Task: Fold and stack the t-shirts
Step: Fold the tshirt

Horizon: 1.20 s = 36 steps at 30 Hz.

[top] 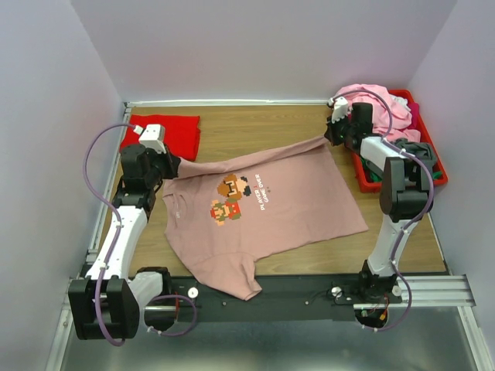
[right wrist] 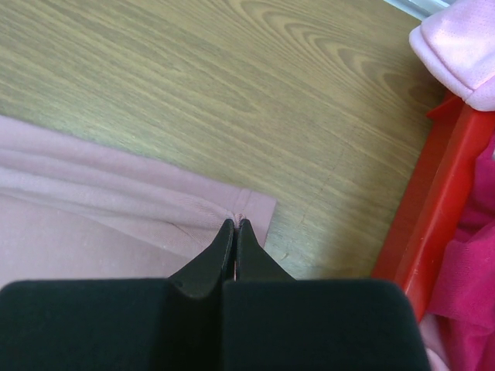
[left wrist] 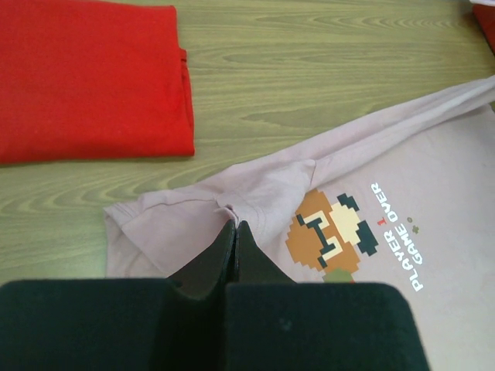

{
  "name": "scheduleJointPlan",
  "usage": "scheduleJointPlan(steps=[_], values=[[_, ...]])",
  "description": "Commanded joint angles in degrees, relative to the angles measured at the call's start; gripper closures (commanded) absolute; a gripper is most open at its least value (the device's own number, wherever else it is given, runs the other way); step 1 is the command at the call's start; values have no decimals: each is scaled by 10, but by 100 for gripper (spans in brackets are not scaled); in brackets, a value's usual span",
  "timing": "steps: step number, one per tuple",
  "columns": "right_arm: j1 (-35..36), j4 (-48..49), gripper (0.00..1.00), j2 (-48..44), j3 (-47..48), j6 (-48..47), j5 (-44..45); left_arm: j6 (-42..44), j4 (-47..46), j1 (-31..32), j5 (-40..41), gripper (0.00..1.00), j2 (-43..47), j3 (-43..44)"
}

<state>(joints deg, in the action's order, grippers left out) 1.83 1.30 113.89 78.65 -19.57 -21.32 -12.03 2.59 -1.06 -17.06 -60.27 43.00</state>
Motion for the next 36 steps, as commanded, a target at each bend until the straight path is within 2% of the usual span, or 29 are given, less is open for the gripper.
scheduleJointPlan(steps=[1, 27, 31, 33, 36], values=[[1, 16, 99, -20, -12, -13, 20, -9, 3, -2, -28, 100, 20, -8], [1, 16, 94, -32, -36, -26, 38, -35, 37, 9, -37, 100, 39, -28], [1, 16, 84, -43, -47, -35, 44, -42, 44, 27, -39, 100, 37, -28], [1, 16, 70, -54, -55, -42, 45, -48, 47, 30, -42, 100, 34, -27], [2, 16, 60, -76, -66, -47, 41, -57, 58, 32, -47, 100, 34, -26]])
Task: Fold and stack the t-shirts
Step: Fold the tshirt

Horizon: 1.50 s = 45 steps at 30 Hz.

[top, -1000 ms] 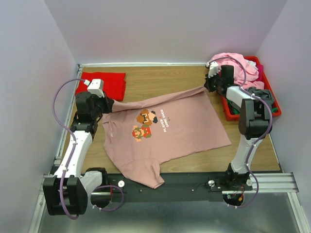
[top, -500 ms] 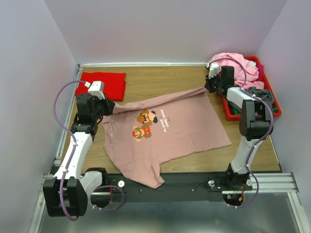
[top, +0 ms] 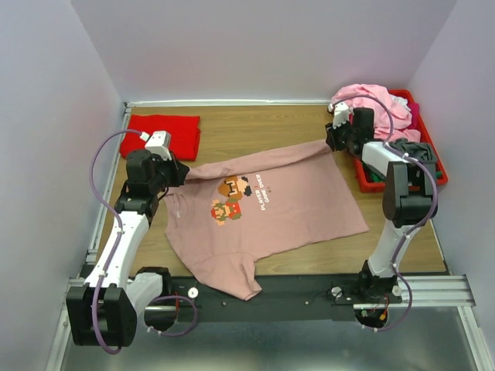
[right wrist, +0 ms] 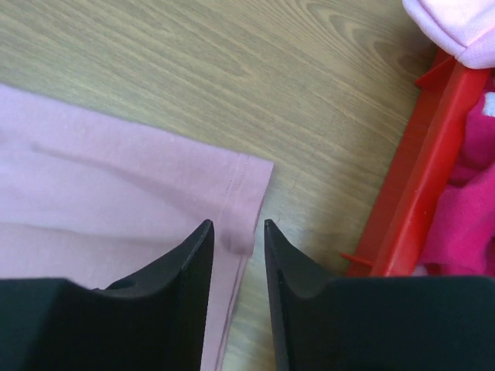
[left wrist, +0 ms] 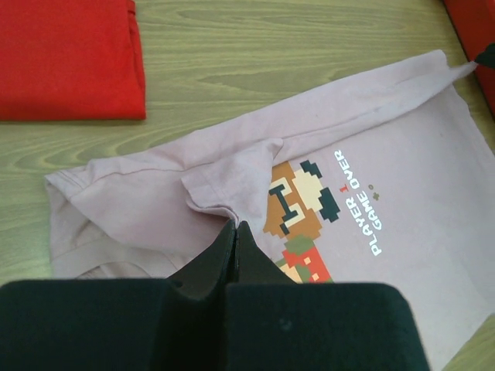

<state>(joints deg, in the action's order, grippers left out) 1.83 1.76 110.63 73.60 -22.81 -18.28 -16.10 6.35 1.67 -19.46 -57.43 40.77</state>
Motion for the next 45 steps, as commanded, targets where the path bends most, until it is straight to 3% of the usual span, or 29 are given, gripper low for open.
scheduleJointPlan(steps=[1, 14, 21, 23, 27, 30, 33, 35, 41, 45], values=[[1, 11, 59, -49, -17, -13, 11, -20, 23, 4, -26, 100, 7, -4], [1, 8, 53, -131, -71, 1, -32, -37, 70, 5, -53, 100, 35, -10], [1, 4, 52, -174, -99, 15, -56, -37, 89, 5, -62, 100, 1, -13], [1, 3, 52, -181, -106, 17, -61, -35, 97, 5, -72, 90, -4, -12], [1, -1, 52, -200, -115, 29, -76, -35, 115, 5, -78, 50, 10, -8], [1, -41, 52, -230, -109, 50, -107, -35, 98, 4, -47, 32, 38, 2], [2, -67, 48, -255, -108, 62, -163, -27, 56, 6, -56, 32, 8, 17], [1, -90, 43, -283, -120, 67, -202, -6, 57, 6, -52, 32, -60, 49], [1, -100, 39, -344, -195, 67, -294, 31, 62, 25, -36, 32, -230, 115], [1, -100, 39, -358, -207, 62, -296, 40, 62, 48, -5, 35, -291, 150]])
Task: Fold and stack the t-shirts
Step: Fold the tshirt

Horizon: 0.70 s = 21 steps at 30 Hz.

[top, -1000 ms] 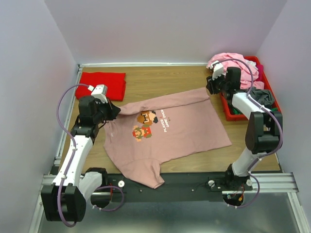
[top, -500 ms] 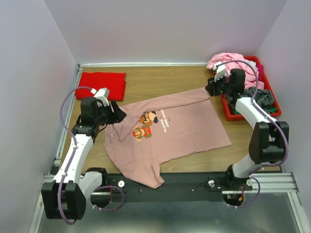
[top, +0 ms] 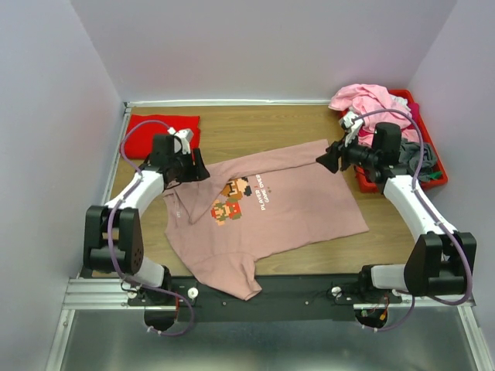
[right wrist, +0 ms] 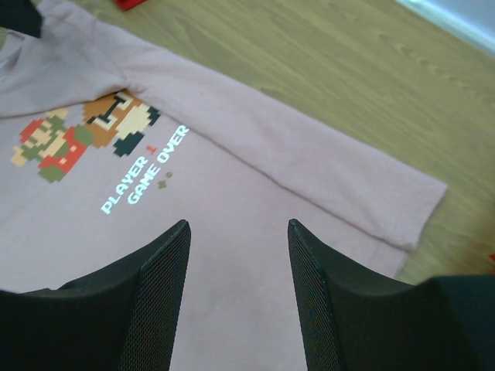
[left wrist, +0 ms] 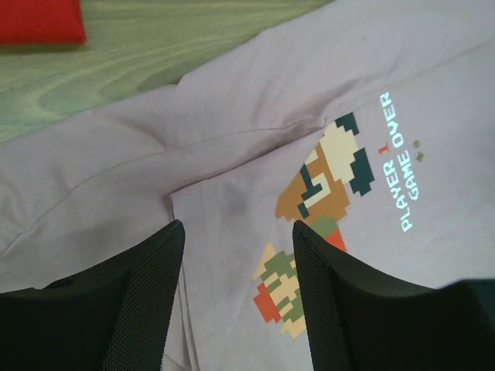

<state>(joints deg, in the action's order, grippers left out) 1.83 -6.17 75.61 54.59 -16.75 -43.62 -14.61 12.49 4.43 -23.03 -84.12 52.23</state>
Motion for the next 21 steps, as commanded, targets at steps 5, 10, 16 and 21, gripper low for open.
scheduleJointPlan(steps=[5, 10, 16, 21], values=[[0, -22, 39, -6, -20, -1, -51, 30, 15, 37, 111, 37, -82, 56], [-1, -22, 39, -6, -23, -5, -50, 29, 9, 47, 189, 37, -99, 52], [-4, -23, 39, -5, -23, -7, -48, 38, 12, 47, 184, 39, -131, 60], [-9, -23, 39, -5, -24, -8, -46, 45, 15, 47, 154, 47, -154, 61]])
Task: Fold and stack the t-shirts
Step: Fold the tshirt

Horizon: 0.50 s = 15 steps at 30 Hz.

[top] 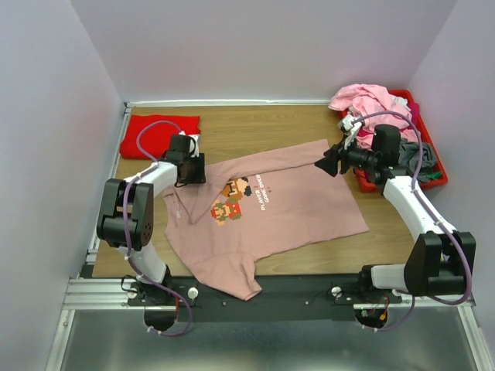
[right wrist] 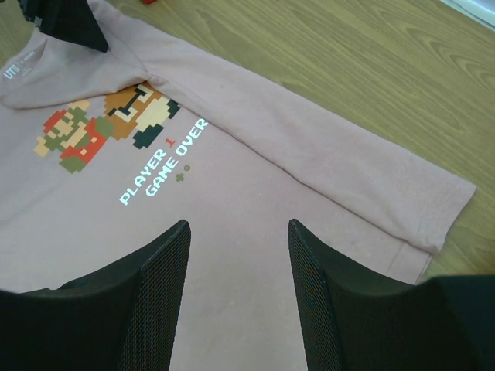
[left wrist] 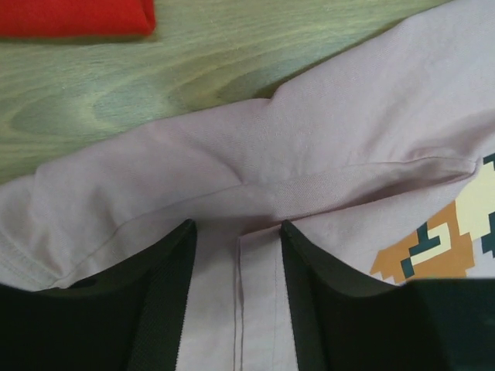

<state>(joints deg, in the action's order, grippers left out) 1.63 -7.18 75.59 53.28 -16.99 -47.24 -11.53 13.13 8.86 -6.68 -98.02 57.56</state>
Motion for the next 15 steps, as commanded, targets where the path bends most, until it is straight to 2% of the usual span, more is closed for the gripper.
scheduleJointPlan(steps=[1, 3, 4, 8, 12, 15], values=[[-7, -13, 39, -4, -10, -6, -10, 15, 9, 3, -13, 47, -16, 7], [-8, -13, 39, -4, -10, -6, -12, 15, 8, 3, -20, 53, -15, 5], [-9, -13, 39, -4, -10, -6, -11, 15, 9, 3, -22, 60, -13, 4], [-13, -13, 39, -5, -10, -6, -13, 13, 9, 5, -39, 77, -2, -2], [-13, -14, 39, -4, -9, -6, -13, 11, 9, 6, -54, 82, 13, -12], [-14, -14, 39, -4, -9, -7, -12, 11, 10, 7, -65, 89, 22, -17]])
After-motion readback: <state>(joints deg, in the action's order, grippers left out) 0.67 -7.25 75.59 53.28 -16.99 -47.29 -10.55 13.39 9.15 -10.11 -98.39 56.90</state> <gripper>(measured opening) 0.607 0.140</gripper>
